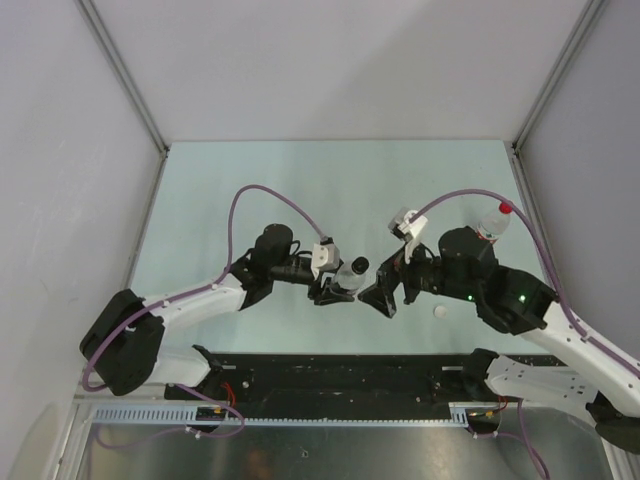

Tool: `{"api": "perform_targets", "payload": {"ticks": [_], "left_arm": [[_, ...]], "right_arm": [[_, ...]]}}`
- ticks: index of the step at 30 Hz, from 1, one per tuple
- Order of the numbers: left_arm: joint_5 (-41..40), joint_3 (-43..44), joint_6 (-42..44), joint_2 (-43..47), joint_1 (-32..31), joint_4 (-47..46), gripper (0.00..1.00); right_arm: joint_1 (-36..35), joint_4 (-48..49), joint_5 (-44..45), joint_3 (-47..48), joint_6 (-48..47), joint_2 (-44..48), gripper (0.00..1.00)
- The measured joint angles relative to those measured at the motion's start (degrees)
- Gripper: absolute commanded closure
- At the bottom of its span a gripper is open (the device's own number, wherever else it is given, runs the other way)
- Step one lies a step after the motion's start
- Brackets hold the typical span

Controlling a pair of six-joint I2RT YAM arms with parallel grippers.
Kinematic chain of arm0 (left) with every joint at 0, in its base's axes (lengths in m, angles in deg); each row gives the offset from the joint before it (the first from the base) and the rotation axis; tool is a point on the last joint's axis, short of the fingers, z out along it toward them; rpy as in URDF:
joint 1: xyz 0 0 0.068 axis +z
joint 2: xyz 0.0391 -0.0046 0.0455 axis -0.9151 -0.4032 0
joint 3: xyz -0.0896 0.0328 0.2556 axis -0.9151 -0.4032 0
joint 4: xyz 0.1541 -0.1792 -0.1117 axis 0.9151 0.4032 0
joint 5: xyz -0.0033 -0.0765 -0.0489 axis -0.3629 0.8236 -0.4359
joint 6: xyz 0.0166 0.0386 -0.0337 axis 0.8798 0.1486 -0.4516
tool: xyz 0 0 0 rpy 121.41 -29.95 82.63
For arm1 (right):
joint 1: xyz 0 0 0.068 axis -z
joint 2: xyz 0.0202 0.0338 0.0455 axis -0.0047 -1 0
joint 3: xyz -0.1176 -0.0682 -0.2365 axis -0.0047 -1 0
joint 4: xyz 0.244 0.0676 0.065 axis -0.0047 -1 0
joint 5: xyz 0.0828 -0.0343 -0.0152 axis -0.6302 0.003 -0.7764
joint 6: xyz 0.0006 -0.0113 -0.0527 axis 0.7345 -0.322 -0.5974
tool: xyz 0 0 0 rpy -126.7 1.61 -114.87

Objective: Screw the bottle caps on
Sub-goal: Screw the bottle cap onto the plastic bottle.

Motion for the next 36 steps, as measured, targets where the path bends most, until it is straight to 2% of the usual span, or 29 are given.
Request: {"api": "perform_targets", "payload": {"ticks": [8, 13, 17, 23, 34, 36], "left_arm": [[6.62, -1.57, 2.62, 2.38, 0.42, -0.72, 0.67], [13.0, -3.89, 4.81, 3.61, 1.62, -0.59, 0.65], [15.61, -3.91, 6.58, 3.45, 2.19, 0.68, 0.65], [17.25, -3.87, 10.08, 2.51, 2.29, 4.52, 0.64], [17.68, -2.34, 13.81, 1.86, 2.29, 9.68, 0.64], [17.66, -2.08, 14.23, 1.84, 2.29, 10.23, 0.64]], "right_arm": [[0.0, -2.36, -2.32, 0.0, -14.56, 6.43, 0.01], [-0.13, -2.95, -10.73, 0.02, -28.5, 7.45, 0.03], [-0.33, -2.25, -15.37, 0.02, -35.98, 4.15, 0.08], [-0.35, 0.48, -18.58, 0.0, -40.26, -1.11, 0.18], [-0.76, 3.58, -20.81, 0.0, -41.29, -6.62, 0.32], [-0.98, 3.52, -20.9, 0.0, -41.31, -6.84, 0.37]]}}
